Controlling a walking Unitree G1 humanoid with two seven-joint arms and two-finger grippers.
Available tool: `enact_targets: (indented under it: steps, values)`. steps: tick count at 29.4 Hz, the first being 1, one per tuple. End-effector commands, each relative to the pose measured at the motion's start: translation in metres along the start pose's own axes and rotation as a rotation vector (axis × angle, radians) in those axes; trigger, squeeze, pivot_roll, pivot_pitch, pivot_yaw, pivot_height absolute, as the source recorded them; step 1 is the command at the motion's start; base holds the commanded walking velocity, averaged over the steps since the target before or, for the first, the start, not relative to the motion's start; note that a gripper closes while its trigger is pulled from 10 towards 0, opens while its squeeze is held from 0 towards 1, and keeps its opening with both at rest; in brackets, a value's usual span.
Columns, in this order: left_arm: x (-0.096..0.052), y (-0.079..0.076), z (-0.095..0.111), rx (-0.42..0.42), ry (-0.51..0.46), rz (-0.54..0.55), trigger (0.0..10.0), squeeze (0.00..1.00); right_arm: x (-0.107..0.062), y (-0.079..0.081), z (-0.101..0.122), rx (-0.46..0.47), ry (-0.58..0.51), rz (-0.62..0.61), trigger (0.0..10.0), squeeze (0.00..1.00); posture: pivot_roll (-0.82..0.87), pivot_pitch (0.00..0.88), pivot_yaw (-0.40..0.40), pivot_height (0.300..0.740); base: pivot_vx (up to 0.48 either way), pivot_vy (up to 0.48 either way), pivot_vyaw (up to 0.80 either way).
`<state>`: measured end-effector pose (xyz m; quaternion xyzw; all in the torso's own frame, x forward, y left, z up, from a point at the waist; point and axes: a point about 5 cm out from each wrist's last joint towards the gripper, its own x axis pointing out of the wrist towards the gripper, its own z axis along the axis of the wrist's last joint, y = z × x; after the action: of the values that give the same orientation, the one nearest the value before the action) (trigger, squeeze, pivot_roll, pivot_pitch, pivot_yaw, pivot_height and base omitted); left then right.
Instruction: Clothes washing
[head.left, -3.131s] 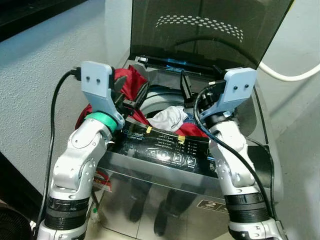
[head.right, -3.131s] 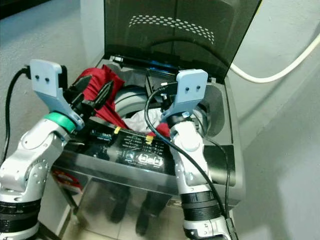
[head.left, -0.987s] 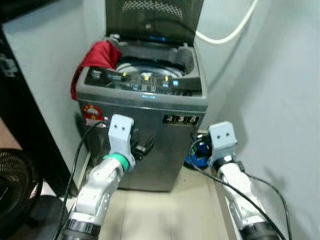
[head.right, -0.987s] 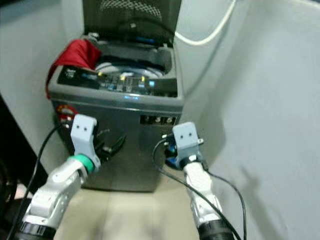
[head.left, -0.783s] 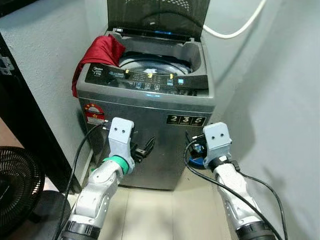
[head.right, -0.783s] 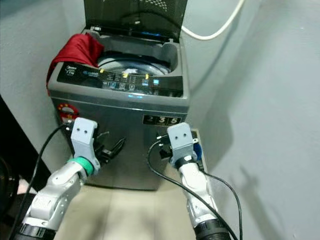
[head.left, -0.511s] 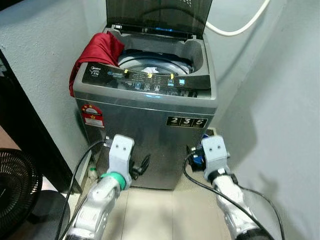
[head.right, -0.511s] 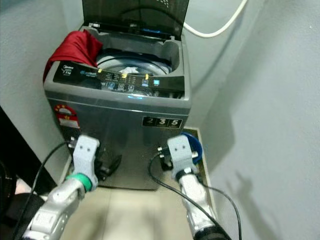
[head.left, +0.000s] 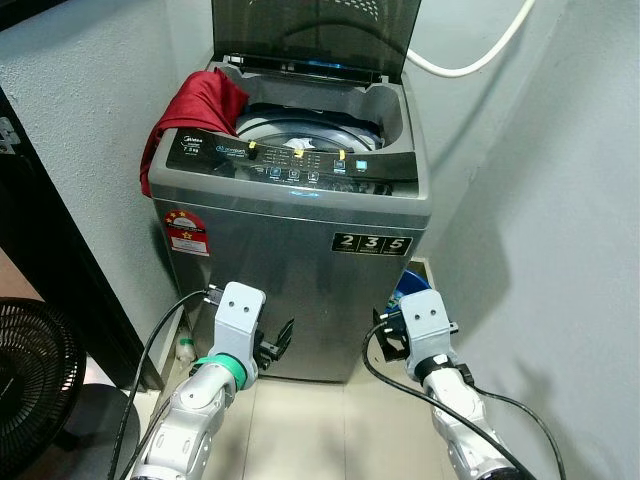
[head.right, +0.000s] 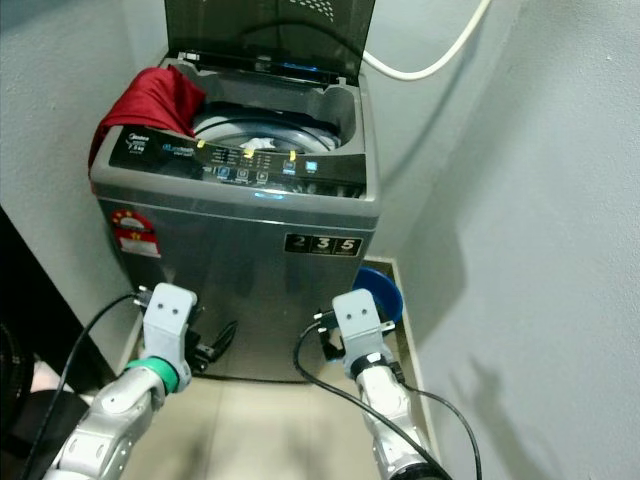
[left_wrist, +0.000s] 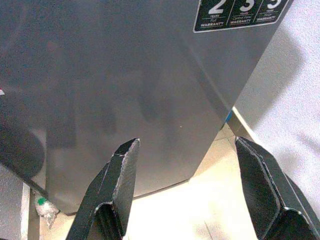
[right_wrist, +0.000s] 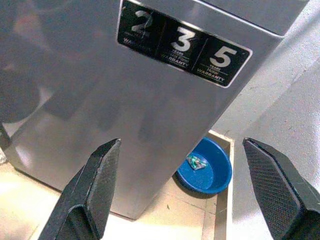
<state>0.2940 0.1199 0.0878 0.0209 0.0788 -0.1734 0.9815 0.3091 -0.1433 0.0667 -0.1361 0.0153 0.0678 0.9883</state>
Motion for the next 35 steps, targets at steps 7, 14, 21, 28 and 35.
enact_targets:
  steps: [7, 14, 21, 28, 35]
  values:
    - [-0.0014, -0.0032, -0.0080, 0.000, 0.018, -0.005, 10.0, 0.00, 0.0002, 0.0045, -0.0016, -0.031, -0.010, 0.031, 10.0, 0.00, 0.12, 0.000, -0.031, 0.740, 0.000, 0.000, 0.80]
    - [-0.0015, -0.0040, -0.0082, 0.001, 0.014, -0.005, 10.0, 0.00, -0.0009, 0.0059, -0.0060, -0.036, -0.002, 0.037, 10.0, 0.00, 0.12, 0.000, -0.030, 0.740, 0.000, 0.000, 0.80]
    - [-0.0010, -0.0045, -0.0080, 0.004, 0.013, -0.009, 10.0, 0.00, -0.0010, 0.0054, -0.0072, -0.039, -0.001, 0.033, 10.0, 0.00, 0.12, 0.000, -0.027, 0.740, 0.000, 0.000, 0.80]
    - [-0.0006, -0.0048, -0.0084, 0.006, 0.014, -0.010, 10.0, 0.00, -0.0010, 0.0047, -0.0081, -0.040, -0.001, 0.031, 10.0, 0.00, 0.12, 0.000, -0.025, 0.740, 0.000, 0.000, 0.80]
    - [-0.0004, -0.0050, -0.0088, 0.007, 0.016, -0.011, 10.0, 0.00, -0.0008, 0.0059, -0.0088, -0.040, -0.003, 0.034, 10.0, 0.00, 0.12, 0.000, -0.025, 0.740, 0.000, 0.000, 0.80]
